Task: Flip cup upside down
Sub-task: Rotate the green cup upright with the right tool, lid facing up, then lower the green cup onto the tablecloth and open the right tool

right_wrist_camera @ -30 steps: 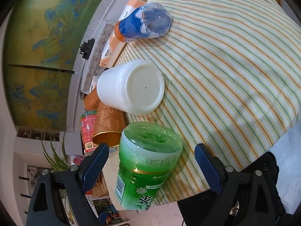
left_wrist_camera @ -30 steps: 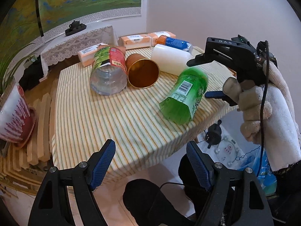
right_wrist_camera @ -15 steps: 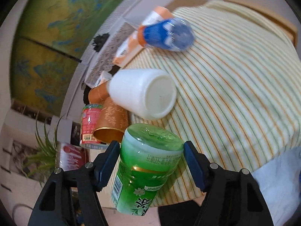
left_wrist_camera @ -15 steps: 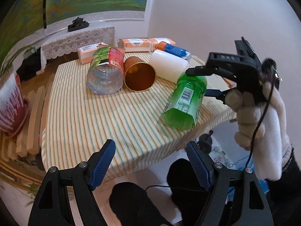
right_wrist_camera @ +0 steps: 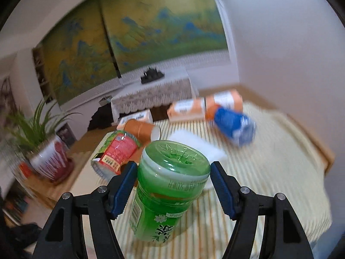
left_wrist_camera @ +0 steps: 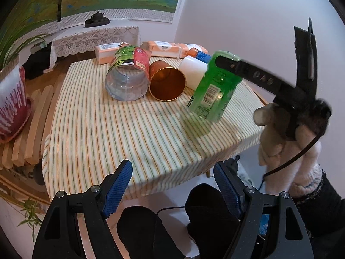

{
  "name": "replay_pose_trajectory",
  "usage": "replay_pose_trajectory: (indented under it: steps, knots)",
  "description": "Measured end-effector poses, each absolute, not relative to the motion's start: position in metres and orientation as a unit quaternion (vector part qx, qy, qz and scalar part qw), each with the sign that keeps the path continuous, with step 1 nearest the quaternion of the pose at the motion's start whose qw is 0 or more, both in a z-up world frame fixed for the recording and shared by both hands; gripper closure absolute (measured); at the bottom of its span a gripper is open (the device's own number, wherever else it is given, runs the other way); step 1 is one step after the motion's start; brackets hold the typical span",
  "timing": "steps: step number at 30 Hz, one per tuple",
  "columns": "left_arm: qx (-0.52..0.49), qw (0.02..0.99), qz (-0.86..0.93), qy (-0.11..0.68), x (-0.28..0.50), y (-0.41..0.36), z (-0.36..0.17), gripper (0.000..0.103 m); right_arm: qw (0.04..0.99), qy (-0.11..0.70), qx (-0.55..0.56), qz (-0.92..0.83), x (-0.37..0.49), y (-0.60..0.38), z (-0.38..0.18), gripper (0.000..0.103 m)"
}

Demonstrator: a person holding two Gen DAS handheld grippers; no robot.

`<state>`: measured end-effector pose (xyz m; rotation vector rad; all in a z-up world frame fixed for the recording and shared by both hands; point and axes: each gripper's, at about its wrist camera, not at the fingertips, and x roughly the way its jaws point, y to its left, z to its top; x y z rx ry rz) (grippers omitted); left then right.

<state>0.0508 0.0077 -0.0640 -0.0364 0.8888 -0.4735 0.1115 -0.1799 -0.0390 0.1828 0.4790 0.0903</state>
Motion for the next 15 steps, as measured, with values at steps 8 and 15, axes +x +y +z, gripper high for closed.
replay_pose_trajectory:
  steps: [8,15]
  knots:
    - [-0.027,0.880,-0.216,0.423,0.054,0.013,-0.064,0.022,0.984,0.170,-0.042,0.043,0.097,-0.144,-0.055,0.037]
    - [-0.030,0.885,-0.208,0.416,0.054,0.018,-0.061,0.022,0.985,0.147,-0.072,0.061,0.082,-0.130,-0.059,0.037]
